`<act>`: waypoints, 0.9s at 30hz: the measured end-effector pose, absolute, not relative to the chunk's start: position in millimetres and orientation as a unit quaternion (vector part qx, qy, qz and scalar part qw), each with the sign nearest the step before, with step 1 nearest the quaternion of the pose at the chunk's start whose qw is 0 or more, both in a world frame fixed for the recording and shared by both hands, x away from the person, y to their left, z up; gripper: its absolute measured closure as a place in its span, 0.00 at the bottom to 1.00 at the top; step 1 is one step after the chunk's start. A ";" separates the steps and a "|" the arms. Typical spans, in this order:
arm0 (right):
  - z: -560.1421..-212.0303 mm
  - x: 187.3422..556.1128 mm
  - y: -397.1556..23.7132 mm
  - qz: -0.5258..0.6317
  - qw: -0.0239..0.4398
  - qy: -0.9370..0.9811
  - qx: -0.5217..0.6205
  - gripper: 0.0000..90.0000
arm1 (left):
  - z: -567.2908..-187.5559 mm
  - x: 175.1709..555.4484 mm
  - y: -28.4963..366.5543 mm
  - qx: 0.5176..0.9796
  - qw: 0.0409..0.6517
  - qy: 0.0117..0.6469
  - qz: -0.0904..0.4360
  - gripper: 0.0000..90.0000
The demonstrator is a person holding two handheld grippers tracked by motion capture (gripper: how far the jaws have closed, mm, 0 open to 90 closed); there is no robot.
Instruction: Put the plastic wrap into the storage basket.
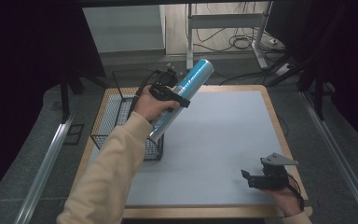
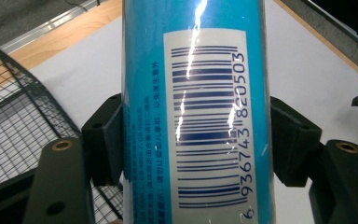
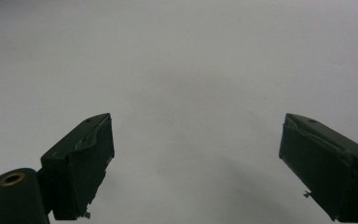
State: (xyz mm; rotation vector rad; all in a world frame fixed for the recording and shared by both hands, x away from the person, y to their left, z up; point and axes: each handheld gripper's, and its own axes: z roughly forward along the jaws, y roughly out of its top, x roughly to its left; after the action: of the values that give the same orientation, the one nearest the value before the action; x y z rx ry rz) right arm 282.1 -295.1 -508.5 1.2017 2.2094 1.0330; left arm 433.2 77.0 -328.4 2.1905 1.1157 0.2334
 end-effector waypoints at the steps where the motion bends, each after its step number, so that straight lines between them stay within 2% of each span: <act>1: -508.7 282.3 -295.2 0.371 0.210 0.795 0.432 0.11 | -327.6 434.7 78.9 0.836 0.329 0.430 0.089 0.35; 14: -507.6 282.0 -296.1 0.372 0.212 0.794 0.431 0.11 | -328.0 447.5 100.4 0.821 0.327 0.455 0.108 0.35; 27: -507.1 281.3 -296.5 0.372 0.215 0.793 0.432 0.11 | -337.0 464.5 121.4 0.812 0.317 0.478 0.106 0.35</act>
State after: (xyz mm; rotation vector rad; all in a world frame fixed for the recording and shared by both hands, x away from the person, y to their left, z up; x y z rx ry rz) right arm 281.3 -296.5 -507.1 1.1988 2.1992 1.0308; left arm 464.5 121.4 -337.0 2.1385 1.2586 0.2779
